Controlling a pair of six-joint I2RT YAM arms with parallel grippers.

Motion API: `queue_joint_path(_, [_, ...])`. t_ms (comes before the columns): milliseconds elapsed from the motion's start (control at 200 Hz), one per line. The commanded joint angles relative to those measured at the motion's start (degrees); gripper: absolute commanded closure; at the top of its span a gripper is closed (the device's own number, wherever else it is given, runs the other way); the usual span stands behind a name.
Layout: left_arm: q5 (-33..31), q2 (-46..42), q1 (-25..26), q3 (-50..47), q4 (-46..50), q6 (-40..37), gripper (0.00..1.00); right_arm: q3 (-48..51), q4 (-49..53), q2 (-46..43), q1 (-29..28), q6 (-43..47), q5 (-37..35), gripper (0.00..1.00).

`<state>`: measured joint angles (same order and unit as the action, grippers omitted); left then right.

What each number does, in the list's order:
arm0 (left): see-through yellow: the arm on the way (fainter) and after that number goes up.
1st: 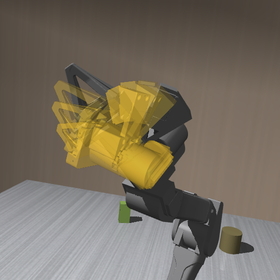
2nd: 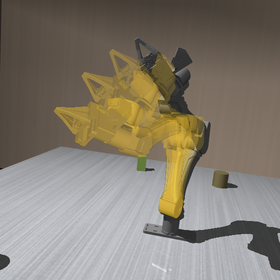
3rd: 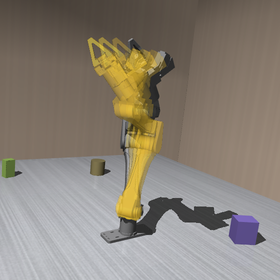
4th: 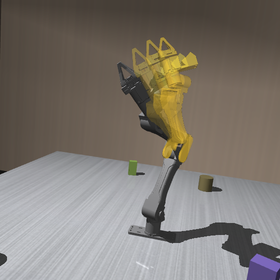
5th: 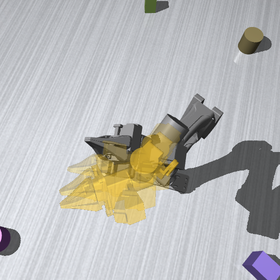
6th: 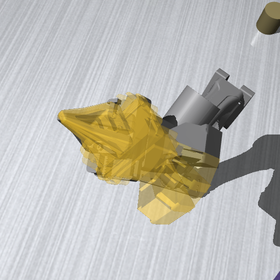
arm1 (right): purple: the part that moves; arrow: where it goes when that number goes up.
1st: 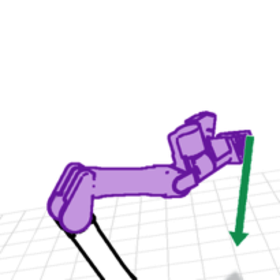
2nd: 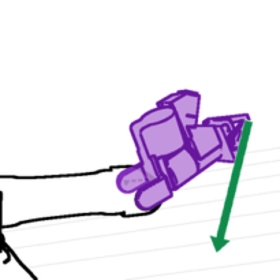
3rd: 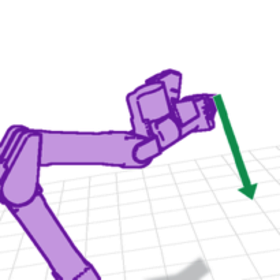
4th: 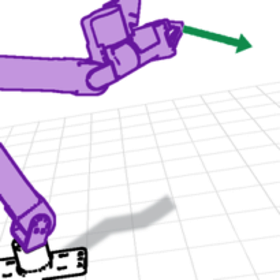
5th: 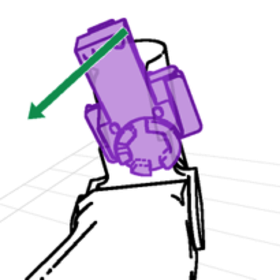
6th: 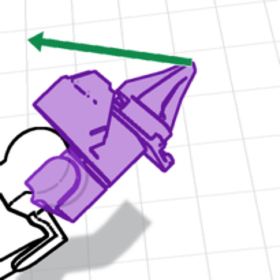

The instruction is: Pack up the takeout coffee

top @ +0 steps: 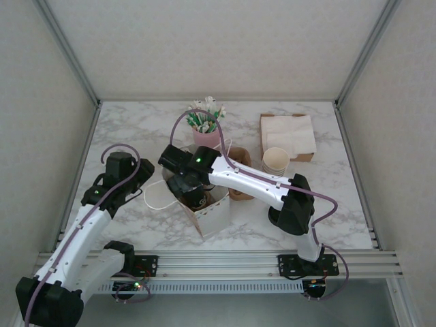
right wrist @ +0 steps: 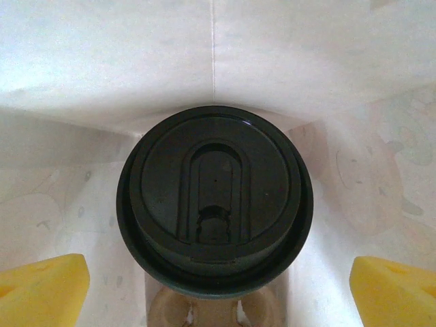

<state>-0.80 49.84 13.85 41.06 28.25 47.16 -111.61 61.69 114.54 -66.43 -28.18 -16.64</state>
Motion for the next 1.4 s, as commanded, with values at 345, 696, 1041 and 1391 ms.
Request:
queue_joint_path(345, [-1.2,-0.2,1.0,2.8,1.9,-1.9,0.36,-3.1,2.8,-4.1,-0.8,-0.9,-0.7,0.01])
queue_joint_path(696, [-1.5,-0.2,1.3,3.0,2.1,-2.4,0.31,-4.3,3.7,-5.4,-1.2,-0.7,-0.6,0.01])
queue_joint_path(1041, [-2.0,-0.2,1.4,3.3,2.2,-2.5,0.29,-6.0,4.8,-7.3,-1.5,-0.3,-0.8,0.01])
queue_joint_path(1391, [-2.4,-0.3,1.4,3.6,2.3,-2.6,0.28,-7.6,6.2,-9.0,-1.6,0.4,-2.2,0.01])
